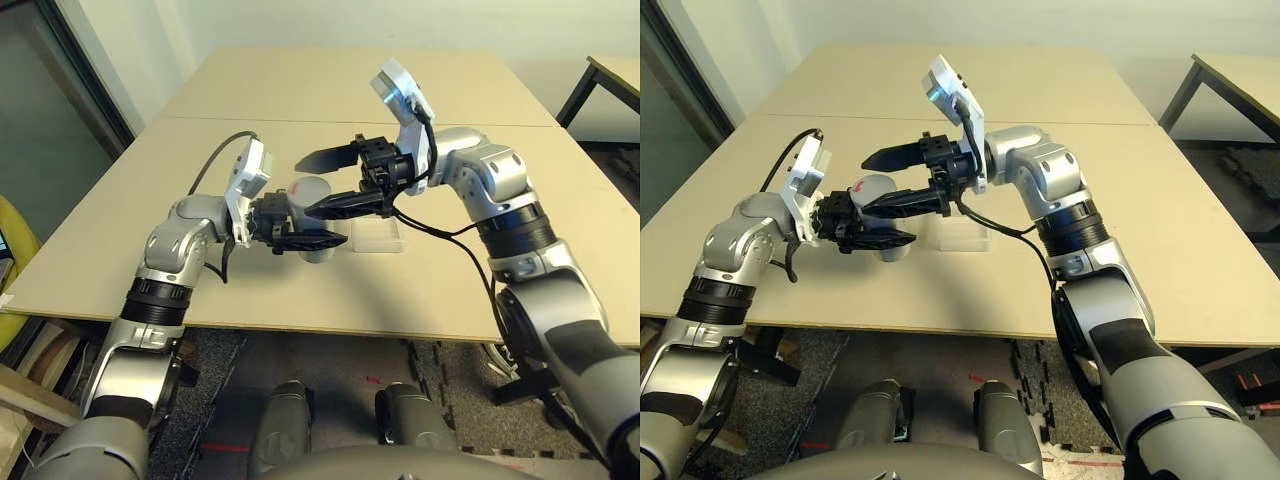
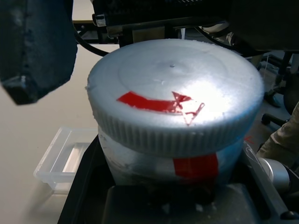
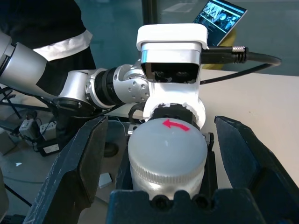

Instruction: Pour the medicine from the bottle into the box.

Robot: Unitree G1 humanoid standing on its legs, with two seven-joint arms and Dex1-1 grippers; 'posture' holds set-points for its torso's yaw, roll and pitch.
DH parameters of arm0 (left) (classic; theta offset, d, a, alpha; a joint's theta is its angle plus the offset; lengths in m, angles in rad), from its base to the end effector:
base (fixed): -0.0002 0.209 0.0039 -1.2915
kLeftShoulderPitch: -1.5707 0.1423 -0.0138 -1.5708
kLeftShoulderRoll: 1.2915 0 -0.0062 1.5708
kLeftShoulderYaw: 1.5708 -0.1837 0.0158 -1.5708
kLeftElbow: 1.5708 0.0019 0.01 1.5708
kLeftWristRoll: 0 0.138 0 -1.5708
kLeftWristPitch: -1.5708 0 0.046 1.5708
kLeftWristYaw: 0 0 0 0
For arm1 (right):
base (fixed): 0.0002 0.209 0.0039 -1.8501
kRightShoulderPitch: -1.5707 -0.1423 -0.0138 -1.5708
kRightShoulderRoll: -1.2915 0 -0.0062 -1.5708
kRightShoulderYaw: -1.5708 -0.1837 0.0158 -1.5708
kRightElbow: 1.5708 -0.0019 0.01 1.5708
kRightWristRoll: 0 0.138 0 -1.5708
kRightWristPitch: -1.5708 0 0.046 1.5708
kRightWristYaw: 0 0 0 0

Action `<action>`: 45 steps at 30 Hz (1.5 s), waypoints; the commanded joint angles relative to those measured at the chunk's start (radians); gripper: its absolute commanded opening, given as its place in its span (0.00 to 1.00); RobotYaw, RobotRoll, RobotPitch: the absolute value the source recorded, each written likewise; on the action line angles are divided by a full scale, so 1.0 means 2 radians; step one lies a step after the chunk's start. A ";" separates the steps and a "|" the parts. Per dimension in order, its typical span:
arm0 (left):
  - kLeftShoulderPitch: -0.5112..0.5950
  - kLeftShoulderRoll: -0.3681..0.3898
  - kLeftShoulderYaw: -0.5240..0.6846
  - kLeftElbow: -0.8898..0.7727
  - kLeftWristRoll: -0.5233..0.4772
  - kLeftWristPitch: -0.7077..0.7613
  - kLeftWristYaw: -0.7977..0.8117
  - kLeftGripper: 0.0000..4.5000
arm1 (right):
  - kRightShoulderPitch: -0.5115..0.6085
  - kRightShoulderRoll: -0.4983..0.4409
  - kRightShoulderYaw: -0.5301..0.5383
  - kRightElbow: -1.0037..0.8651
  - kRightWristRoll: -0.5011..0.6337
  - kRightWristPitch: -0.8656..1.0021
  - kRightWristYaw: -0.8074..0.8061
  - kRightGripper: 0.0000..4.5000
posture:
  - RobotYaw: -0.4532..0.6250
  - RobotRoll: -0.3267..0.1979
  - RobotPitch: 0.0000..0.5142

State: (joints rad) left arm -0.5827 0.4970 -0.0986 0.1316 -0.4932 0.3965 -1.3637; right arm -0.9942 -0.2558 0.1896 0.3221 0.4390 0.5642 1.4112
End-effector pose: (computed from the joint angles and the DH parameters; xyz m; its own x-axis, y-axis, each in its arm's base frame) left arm 0.2973 0.1948 0.1605 0.0380 -0.9973 -0.0629 0.9992 0.0374 0.0112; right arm 0.3333 -0.1007 0.2243 -0.2251 0.9727 -0.0568 -0.9740 -0.2261 -0.0113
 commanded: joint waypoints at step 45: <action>0.013 0.005 -0.012 0.004 0.010 -0.005 0.000 0.61 | -0.037 0.013 -0.054 0.060 0.050 0.061 -0.031 0.59 | 0.41 0.62 0.00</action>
State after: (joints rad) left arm -0.5791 0.4913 -0.0973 0.1334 -0.5133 0.4132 -1.3580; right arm -1.0242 -0.2163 0.2121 0.4043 0.4562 0.6434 1.3676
